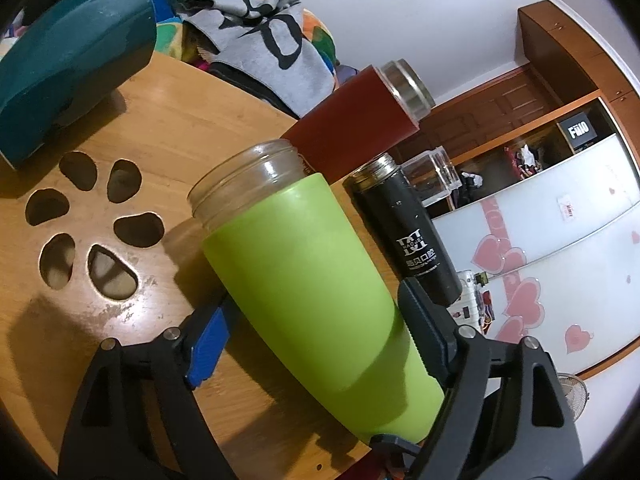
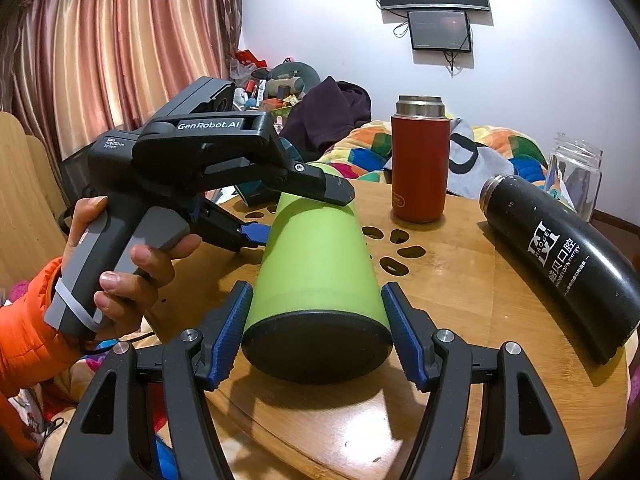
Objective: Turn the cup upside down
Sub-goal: 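Grasp the cup's black base with the right tool while the left tool opens and releases, then rotate the green cup with the right tool until its black base faces up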
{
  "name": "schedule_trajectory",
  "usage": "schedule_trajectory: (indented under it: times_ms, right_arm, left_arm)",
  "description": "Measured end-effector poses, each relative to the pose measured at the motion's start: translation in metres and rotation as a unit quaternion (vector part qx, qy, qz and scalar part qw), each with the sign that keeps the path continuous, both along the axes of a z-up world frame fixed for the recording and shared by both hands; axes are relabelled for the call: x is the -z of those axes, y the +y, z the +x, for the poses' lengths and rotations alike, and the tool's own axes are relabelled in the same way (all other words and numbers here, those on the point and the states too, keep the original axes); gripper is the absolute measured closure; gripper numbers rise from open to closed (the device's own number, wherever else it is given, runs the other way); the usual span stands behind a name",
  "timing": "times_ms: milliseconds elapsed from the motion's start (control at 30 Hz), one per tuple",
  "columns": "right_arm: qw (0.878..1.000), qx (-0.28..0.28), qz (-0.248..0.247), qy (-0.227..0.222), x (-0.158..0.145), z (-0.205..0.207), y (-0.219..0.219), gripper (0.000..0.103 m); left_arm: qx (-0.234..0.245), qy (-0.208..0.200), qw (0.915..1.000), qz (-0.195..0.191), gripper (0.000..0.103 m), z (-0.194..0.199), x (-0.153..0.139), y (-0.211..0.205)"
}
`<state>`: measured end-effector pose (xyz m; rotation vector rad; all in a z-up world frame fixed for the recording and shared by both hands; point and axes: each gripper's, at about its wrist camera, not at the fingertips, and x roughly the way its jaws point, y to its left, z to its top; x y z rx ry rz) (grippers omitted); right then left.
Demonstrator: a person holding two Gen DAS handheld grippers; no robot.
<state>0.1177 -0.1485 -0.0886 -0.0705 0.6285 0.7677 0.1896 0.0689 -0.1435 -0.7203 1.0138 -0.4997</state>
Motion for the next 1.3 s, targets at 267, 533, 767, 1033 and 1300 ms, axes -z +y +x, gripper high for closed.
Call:
schedule_trajectory:
  times_ms: [267, 533, 767, 1033, 1300]
  right_arm:
    - [1.000, -0.001, 0.004, 0.001, 0.001, 0.001, -0.001, 0.040]
    - [1.000, -0.001, 0.001, -0.001, 0.001, -0.001, 0.000, 0.040]
    - [1.000, -0.002, -0.008, 0.028, 0.013, 0.003, 0.001, 0.039]
    - [0.999, 0.013, -0.013, 0.027, 0.012, -0.003, -0.005, 0.040]
    - [0.999, 0.038, 0.027, -0.009, -0.021, -0.015, -0.028, 0.040]
  left_arm:
    - [0.008, -0.005, 0.9983, 0.057, 0.013, -0.012, -0.008, -0.005]
    - [0.013, -0.055, 0.9876, 0.147, 0.014, -0.031, -0.033, -0.015]
    - [0.040, -0.160, 0.9510, 0.262, 0.062, -0.053, -0.059, -0.048]
    - [0.050, -0.190, 0.9377, 0.286, 0.091, -0.057, -0.058, -0.064]
    - [0.049, -0.213, 0.9344, 0.281, 0.091, -0.062, -0.069, -0.065]
